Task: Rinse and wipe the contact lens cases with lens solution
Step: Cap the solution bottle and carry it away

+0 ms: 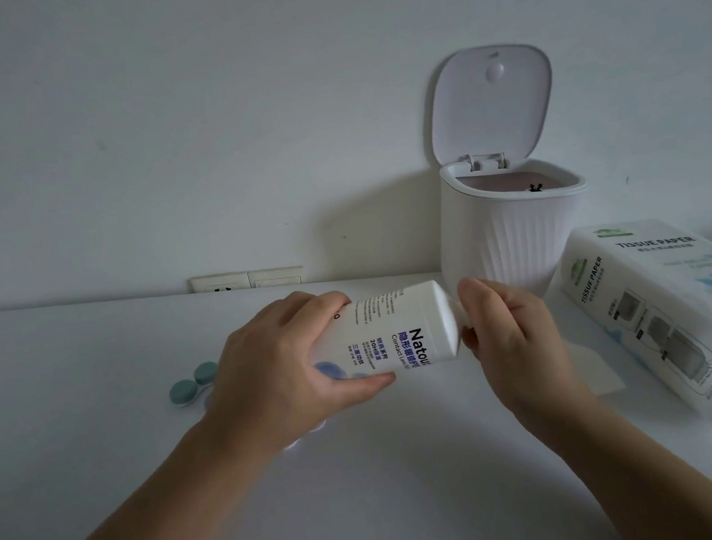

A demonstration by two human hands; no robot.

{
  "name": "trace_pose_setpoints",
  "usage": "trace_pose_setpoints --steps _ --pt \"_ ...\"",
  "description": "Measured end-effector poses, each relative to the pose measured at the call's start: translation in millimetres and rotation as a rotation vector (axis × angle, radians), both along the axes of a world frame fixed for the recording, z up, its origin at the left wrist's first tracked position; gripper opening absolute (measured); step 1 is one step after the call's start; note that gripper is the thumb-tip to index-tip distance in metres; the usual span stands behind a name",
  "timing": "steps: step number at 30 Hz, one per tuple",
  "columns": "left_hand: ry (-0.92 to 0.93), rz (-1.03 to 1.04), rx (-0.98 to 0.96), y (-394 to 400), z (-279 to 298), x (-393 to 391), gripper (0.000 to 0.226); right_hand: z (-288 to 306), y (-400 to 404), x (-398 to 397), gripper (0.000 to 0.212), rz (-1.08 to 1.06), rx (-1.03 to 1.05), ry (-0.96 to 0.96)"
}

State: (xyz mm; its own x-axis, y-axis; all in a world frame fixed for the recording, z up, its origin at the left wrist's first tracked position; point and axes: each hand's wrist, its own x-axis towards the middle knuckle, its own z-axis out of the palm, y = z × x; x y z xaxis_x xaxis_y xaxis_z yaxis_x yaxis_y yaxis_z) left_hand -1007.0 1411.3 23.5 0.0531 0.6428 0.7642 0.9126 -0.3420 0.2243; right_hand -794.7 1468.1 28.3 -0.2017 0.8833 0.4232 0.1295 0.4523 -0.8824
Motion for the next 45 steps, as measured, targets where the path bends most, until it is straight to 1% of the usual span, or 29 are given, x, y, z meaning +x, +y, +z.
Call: trace_pose_setpoints --steps 3,8,13,16,18,20,22,23,24,25,27,29,30,32,34,36,39,41,43,45 --pt "0.019 0.010 0.013 -2 -1 3 0.070 0 -2 -2 0.042 -0.020 -0.037 0.042" --pt "-0.015 -0.017 -0.091 -4 2 10 0.067 0 0 5 0.052 -0.055 0.008 0.055" --pt "0.009 -0.007 -0.108 -5 0 11 0.068 2 0 3 0.034 -0.112 -0.037 0.041" --pt "0.079 0.040 -0.069 -4 -3 8 0.068 0 -1 -2 0.033 -0.138 -0.092 0.061" --pt "0.106 0.061 -0.071 -3 -5 6 0.068 -2 0 -4 0.037 -0.139 -0.165 0.096" --pt "0.074 0.061 -0.130 -3 -4 7 0.069 -3 0 -4 0.052 -0.087 -0.198 0.135" --pt "-0.056 0.031 -0.243 -2 -2 7 0.065 -3 1 -3 0.068 -0.015 -0.138 0.165" --pt "-0.167 -0.004 -0.306 -2 -2 7 0.062 -2 1 -2 0.070 0.012 -0.088 0.157" --pt "-0.303 -0.059 -0.364 -1 -2 6 0.059 -1 0 -2 0.066 0.039 -0.045 0.147" --pt "-0.441 -0.132 -0.415 0 -2 5 0.054 0 -1 -2 0.057 0.067 -0.021 0.145" --pt "-0.652 -0.278 -0.492 2 -4 5 0.045 -1 -4 -2 0.037 0.155 -0.036 0.131" --pt "-0.779 -0.359 -0.534 2 -4 7 0.048 -5 -8 -6 0.039 0.249 -0.069 0.070" --pt "-0.796 -0.388 -0.540 2 -3 9 0.053 -6 -9 -8 0.041 0.276 -0.078 0.050" --pt "-0.787 -0.448 -0.554 4 -5 12 0.059 -5 -12 -14 0.043 0.296 -0.087 0.038" --pt "-0.768 -0.484 -0.605 2 -9 16 0.051 -4 -14 -16 0.045 0.288 -0.094 0.036" --pt "-0.732 -0.456 -0.650 -1 -13 19 0.041 -3 -15 -17 0.044 0.277 -0.110 0.037" --pt "-0.686 -0.441 -0.682 -4 -16 21 0.050 -6 -17 -19 0.047 0.297 -0.137 0.094" --pt "-0.616 -0.448 -0.690 -4 -13 20 0.058 -8 -19 -22 0.042 0.343 -0.150 0.150" --pt "-0.510 -0.391 -0.659 -4 -11 19 0.061 -11 -18 -25 0.032 0.360 -0.171 0.180" --pt "-0.436 -0.339 -0.631 -2 -11 17 0.060 -11 -17 -27 0.033 0.357 -0.222 0.181"
